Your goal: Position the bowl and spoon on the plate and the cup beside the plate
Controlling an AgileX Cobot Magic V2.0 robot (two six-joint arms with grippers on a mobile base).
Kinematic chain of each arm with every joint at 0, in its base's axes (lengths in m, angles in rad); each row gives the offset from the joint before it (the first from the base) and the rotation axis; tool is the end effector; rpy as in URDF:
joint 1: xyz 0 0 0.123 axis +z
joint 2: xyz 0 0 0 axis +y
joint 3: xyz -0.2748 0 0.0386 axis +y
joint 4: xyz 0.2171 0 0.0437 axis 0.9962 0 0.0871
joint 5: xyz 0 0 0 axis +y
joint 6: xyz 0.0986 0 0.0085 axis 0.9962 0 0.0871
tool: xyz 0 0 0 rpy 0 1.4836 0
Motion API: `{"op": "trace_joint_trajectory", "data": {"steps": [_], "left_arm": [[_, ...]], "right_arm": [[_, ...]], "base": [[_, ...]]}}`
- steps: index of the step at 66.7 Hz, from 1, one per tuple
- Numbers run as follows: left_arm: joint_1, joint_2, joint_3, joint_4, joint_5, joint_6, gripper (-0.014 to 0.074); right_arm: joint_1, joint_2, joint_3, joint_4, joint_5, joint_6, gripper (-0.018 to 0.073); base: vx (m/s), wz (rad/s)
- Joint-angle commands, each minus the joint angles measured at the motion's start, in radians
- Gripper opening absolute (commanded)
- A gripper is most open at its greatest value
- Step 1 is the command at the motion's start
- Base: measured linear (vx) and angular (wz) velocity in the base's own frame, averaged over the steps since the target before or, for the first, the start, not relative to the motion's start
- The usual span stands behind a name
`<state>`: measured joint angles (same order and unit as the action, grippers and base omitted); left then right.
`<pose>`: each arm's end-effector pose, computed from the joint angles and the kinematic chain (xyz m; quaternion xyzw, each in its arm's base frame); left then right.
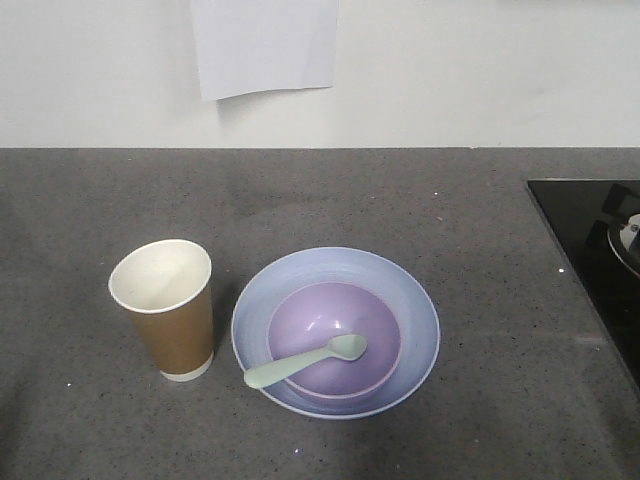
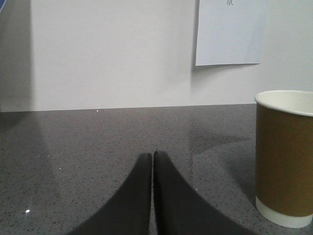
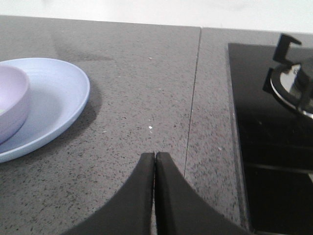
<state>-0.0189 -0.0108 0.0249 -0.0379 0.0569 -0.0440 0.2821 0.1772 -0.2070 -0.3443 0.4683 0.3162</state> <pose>0.0414 -0.0010 0.2008 -0.0213 0.7010 -0.0366 0.7119 0.0470 -0.0021 0.2280 -0.0673 0.8089 0.0221 0.5836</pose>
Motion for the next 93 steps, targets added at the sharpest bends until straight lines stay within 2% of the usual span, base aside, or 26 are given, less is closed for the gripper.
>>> {"op": "trace_joint_trajectory", "data": {"steps": [1,6,14,19,24,30,41,47,93], "left_arm": [[0.000,0.003,0.030,-0.001,-0.070,-0.007,-0.0007],[0.000,0.003,0.030,-0.001,-0.070,-0.007,-0.0007],[0.000,0.003,0.030,-0.001,-0.070,-0.007,-0.0007],[0.000,0.003,0.030,-0.001,-0.070,-0.007,-0.0007],[0.000,0.003,0.030,-0.001,-0.070,-0.007,-0.0007],[0.000,0.003,0.030,-0.001,-0.070,-0.007,-0.0007],[0.000,0.003,0.030,-0.001,-0.070,-0.007,-0.0007],[0.000,0.003,0.030,-0.001,-0.070,-0.007,-0.0007],[0.000,0.003,0.030,-0.001,-0.070,-0.007,-0.0007]], "right_arm": [[-0.093,-0.034,0.026,0.096,-0.150,-0.090,-0.0005],[-0.164,-0.060,0.077,0.211,-0.242,-0.203,-0.0005],[-0.260,-0.079,0.158,0.485,-0.426,-0.436,-0.0005],[-0.275,-0.108,0.203,0.561,-0.537,-0.526,-0.0005],[-0.275,-0.145,0.229,0.552,-0.587,-0.549,-0.0005],[-0.275,-0.175,0.250,0.497,-0.584,-0.513,-0.0005],[-0.275,-0.180,0.250,0.306,-0.468,-0.316,-0.0005],[-0.275,-0.180,0.251,0.247,-0.447,-0.217,-0.0005],[-0.275,-0.180,0.251,0.245,-0.453,-0.232,-0.0005]], "base": [[0.00,0.00],[0.00,0.00],[0.00,0.00],[0.00,0.00],[0.00,0.00],[0.00,0.00],[0.00,0.00],[0.00,0.00],[0.00,0.00]]}}
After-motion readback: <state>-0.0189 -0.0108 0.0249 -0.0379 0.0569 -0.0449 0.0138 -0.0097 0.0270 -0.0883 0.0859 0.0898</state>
